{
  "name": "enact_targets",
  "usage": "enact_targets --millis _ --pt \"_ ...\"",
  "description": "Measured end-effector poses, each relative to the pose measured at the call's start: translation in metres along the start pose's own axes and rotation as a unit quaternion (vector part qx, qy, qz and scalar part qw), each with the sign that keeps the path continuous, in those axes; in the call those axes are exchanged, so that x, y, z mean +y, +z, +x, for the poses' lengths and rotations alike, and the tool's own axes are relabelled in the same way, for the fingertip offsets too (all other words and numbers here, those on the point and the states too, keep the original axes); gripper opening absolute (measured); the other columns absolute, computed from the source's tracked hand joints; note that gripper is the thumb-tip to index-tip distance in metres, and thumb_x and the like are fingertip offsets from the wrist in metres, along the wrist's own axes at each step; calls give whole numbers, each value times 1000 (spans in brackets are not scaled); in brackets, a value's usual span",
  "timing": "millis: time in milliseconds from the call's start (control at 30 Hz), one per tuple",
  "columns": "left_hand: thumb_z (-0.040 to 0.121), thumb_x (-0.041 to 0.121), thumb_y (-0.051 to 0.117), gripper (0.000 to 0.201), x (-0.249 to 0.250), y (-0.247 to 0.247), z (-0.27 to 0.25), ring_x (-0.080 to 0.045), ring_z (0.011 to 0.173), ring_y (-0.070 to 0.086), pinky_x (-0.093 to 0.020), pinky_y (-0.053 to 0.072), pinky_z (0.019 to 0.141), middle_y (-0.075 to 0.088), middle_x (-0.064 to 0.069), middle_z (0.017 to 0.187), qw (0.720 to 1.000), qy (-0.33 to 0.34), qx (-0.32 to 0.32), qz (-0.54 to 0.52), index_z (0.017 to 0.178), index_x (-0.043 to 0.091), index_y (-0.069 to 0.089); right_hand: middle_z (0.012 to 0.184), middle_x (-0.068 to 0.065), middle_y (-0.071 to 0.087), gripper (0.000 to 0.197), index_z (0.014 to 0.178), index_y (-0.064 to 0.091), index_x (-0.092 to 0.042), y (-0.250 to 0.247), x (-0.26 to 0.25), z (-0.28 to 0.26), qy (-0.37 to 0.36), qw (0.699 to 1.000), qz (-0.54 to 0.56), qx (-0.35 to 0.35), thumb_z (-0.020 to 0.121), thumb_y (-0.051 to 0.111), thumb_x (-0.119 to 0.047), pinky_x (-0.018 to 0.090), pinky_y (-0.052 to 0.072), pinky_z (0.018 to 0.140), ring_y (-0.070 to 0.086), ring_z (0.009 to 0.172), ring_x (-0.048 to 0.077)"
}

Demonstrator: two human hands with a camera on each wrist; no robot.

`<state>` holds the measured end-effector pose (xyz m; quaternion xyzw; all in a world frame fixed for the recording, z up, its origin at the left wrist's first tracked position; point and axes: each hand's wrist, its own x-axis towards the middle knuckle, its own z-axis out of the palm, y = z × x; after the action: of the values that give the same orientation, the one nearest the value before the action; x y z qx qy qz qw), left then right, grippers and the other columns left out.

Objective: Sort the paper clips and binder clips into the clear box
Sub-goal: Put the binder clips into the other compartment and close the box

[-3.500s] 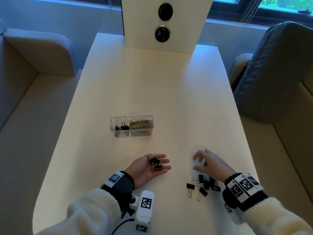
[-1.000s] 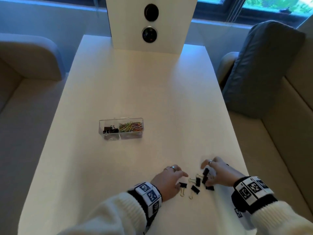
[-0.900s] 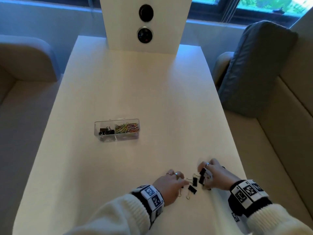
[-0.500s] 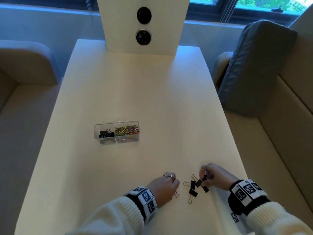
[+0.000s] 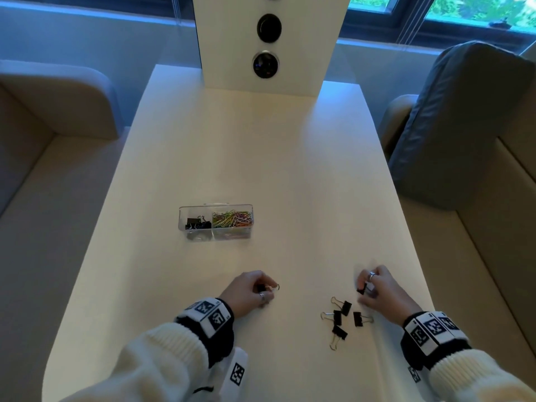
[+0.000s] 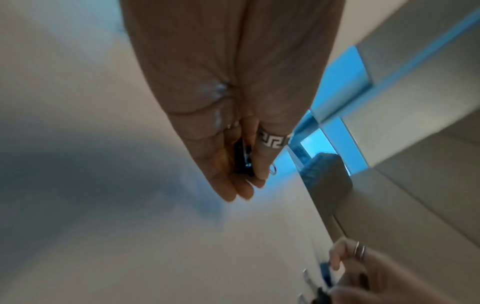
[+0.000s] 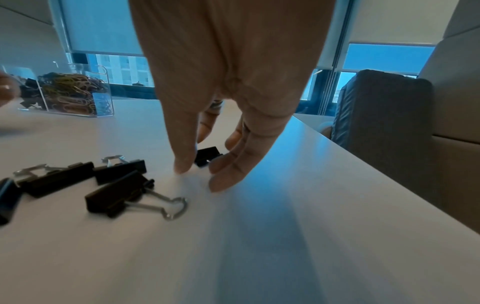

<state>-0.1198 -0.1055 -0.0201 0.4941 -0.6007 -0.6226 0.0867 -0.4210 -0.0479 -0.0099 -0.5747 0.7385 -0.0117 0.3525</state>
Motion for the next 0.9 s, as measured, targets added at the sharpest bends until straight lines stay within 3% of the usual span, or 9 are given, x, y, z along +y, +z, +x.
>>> enact_targets --millis 100,200,367,500,600,667,733,833,900 --pt "88 -6 52 19 5 -2 -6 -7 62 66 -24 55 72 59 -6 76 983 -42 -8 -176 86 12 59 96 -1 38 24 85 46 -20 1 1 1 14 999 19 33 80 67 -10 12 39 62 52 69 11" --pt "88 -9 49 20 6 -5 -14 -12 69 68 -24 56 73 62 -9 84 956 -75 -14 -283 93 7 61 91 3 46 22 80 45 -21 -2 -1 1 12 998 17 58 81 63 -7 14 36 59 47 66 11" --pt "94 11 47 18 5 -10 -24 -23 76 68 -31 55 75 64 -14 88 900 -137 -22 -414 98 0 61 78 -8 49 22 83 43 -23 0 -27 -9 5 997 -22 71 77 64 -19 28 44 60 44 58 10" --pt "97 30 38 37 11 -6 -21 -26 79 69 -32 54 75 67 -18 94 865 -165 -20 -473 101 0 59 57 -11 43 24 86 46 -28 9 -94 -23 -109 990 51 75 74 65 -20 25 40 54 42 49 9" --pt "97 29 37 39 19 2 -20 -25 80 68 -32 56 74 65 -21 97 848 -159 -34 -505 107 -3 57 78 -12 56 23 92 52 -23 20 -133 -27 -252 963 83 47 73 66 -23 24 44 64 52 63 11" --pt "97 24 38 35 25 5 -20 -25 81 64 -33 56 75 65 -20 94 844 -148 -42 -515 105 -3 57 95 -10 59 29 100 54 -23 22 -140 -23 -289 953 85 26 75 68 -25 15 43 70 54 73 10" --pt "97 19 37 31 29 5 -20 -27 78 65 -31 57 71 65 -19 86 851 -138 -40 -505 99 -3 59 98 -10 60 31 104 55 -26 17 -138 -17 -276 954 111 36 77 70 -26 7 38 71 54 76 6" --pt "98 14 34 30 31 3 -19 -26 74 68 -28 58 67 66 -18 88 860 -133 -40 -491 101 -3 58 93 -6 60 21 100 55 -27 1 -116 -8 -202 965 141 91 82 66 -26 11 44 67 55 71 6" --pt "98 13 33 29 32 1 -18 -25 74 67 -28 57 68 64 -18 90 860 -132 -36 -491 103 -3 57 95 -4 57 17 98 54 -26 -8 -90 -3 -115 987 88 73 84 63 -27 14 45 69 56 73 8"
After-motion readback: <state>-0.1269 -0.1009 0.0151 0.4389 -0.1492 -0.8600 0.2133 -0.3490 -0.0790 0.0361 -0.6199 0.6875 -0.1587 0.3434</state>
